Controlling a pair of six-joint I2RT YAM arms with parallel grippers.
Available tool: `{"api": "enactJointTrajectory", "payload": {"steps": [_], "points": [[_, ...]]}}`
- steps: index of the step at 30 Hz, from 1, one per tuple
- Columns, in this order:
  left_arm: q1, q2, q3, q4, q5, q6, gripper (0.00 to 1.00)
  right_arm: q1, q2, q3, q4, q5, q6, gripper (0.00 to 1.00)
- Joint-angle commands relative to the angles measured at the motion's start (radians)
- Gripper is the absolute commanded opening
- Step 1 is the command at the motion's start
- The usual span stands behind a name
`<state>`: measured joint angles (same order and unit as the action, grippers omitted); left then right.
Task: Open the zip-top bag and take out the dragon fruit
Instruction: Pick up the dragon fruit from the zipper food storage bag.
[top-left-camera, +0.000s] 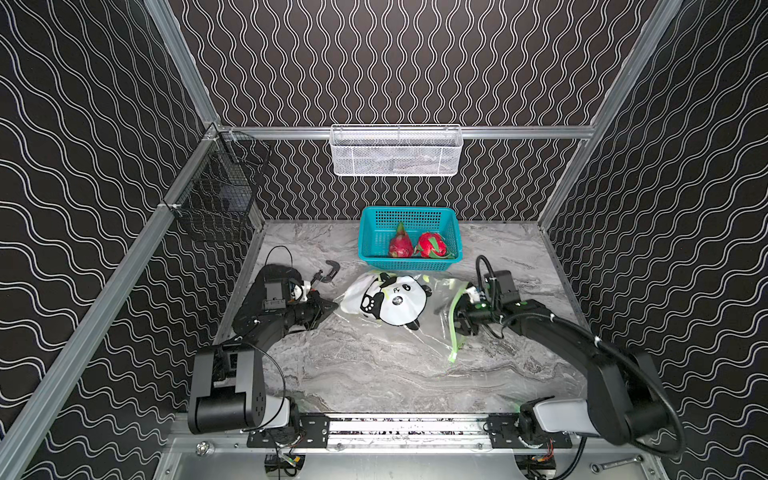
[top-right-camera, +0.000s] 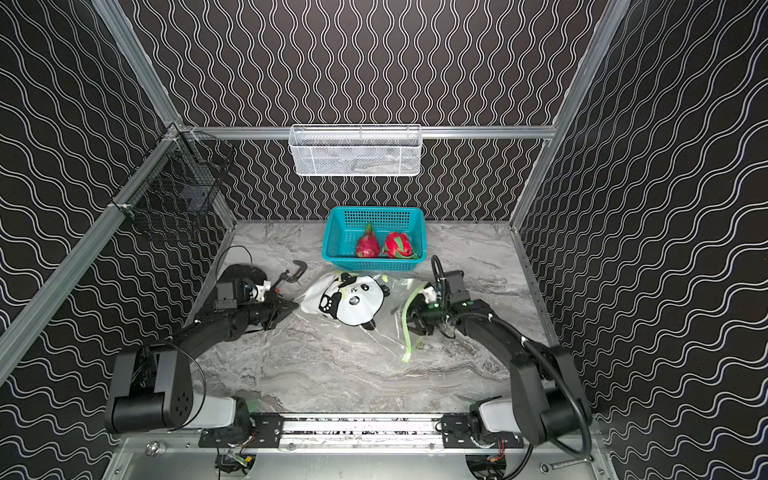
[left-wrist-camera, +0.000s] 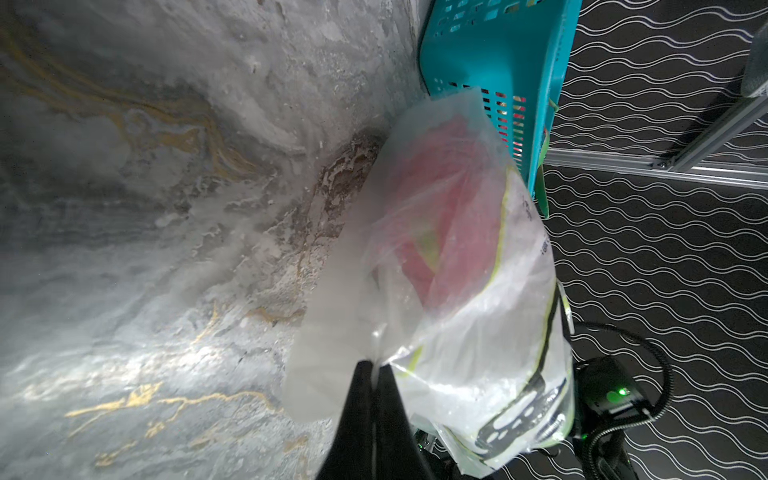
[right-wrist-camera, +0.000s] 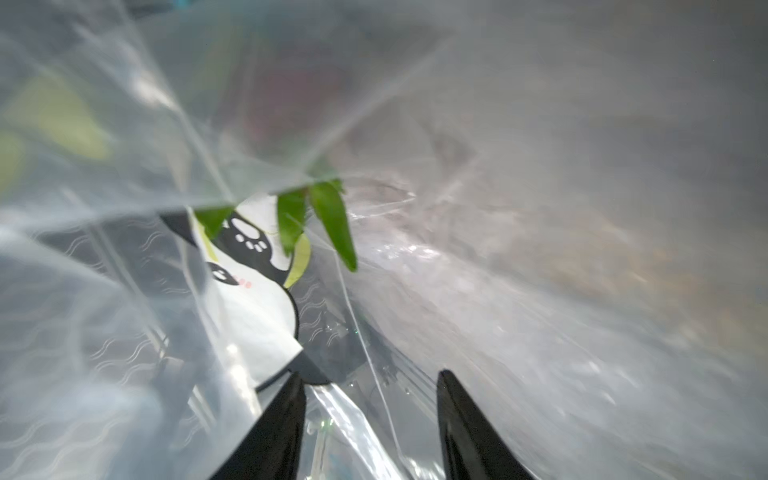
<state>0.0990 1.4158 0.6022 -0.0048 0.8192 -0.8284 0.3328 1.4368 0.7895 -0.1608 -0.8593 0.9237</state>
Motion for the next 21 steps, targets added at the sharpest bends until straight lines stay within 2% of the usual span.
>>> {"api": "enactJointTrajectory", "payload": {"steps": [1, 4, 6, 14, 21], "points": [[-0.001, 0.018, 0.017, -0.011, 0.024, 0.028, 0.00, 0.051, 0.098, 0.088, 0.065, -0.043, -0.012, 0.67], [-0.002, 0.043, 0.033, -0.017, 0.027, 0.032, 0.00, 0.094, 0.204, 0.167, 0.051, -0.036, -0.021, 0.80], [-0.002, 0.062, 0.039, -0.012, 0.031, 0.032, 0.00, 0.098, 0.260, 0.199, 0.066, -0.038, -0.007, 0.80], [-0.003, 0.094, 0.032, 0.013, 0.040, 0.030, 0.00, 0.148, 0.391, 0.311, 0.049, -0.035, -0.003, 0.79], [-0.004, 0.119, 0.048, 0.020, 0.050, 0.030, 0.00, 0.156, 0.418, 0.314, 0.154, -0.062, 0.048, 0.70]]}}
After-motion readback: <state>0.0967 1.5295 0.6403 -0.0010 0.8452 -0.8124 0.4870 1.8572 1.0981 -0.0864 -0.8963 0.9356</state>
